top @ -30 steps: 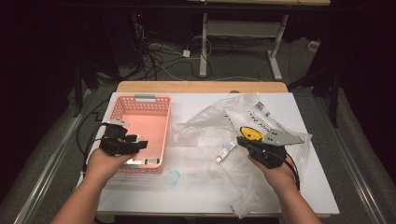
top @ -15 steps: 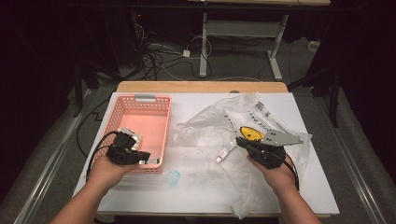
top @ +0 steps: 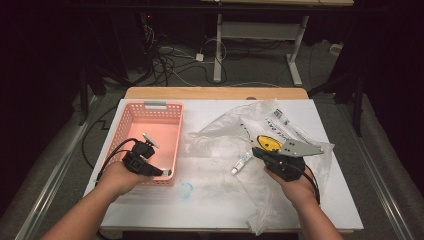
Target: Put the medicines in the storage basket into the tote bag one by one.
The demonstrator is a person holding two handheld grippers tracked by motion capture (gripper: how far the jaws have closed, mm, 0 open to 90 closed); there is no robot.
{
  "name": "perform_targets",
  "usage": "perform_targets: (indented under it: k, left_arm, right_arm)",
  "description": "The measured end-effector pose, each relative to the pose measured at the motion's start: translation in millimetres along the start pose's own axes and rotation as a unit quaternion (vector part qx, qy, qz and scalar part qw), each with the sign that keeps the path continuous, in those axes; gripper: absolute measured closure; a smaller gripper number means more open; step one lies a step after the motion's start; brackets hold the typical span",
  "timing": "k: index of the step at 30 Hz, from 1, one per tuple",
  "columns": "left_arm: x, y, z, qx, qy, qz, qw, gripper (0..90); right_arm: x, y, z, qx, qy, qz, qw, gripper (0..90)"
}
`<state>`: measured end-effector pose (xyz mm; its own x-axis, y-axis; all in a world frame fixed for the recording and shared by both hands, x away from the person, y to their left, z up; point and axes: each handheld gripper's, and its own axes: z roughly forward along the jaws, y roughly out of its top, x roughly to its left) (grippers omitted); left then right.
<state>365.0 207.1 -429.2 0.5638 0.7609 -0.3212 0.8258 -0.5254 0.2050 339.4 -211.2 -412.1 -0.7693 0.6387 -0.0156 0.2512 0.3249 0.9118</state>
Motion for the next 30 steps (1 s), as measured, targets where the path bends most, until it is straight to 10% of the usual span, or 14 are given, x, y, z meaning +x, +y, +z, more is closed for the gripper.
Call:
perform_targets:
  k: [7, 12, 22, 30]
  left_arm:
    - [8.5, 17.6, 6.1, 0.023, 0.022, -0.015, 0.9994, 87.9]
    - [9.9, 28.5, -0.9, -0.047, 0.042, -0.014, 0.9979, 81.2]
    - [32.2, 52.6, -19.0, -0.222, 0.083, -0.076, 0.9686, 39.1]
    - [48.9, 69.9, -11.6, -0.259, 0.102, -0.115, 0.9535, 14.0]
  right_arm:
    - [0.9, -0.5, 1.9, 0.003, 0.003, 0.0, 1.0, 90.0]
    - [-0.6, -0.5, 0.9, 0.001, 0.001, 0.001, 1.0, 90.0]
    - [0.2, -1.0, 2.8, 0.004, 0.004, 0.0, 1.0, 90.0]
    - [-2.1, -1.9, 2.1, 0.001, 0.003, 0.002, 1.0, 90.0]
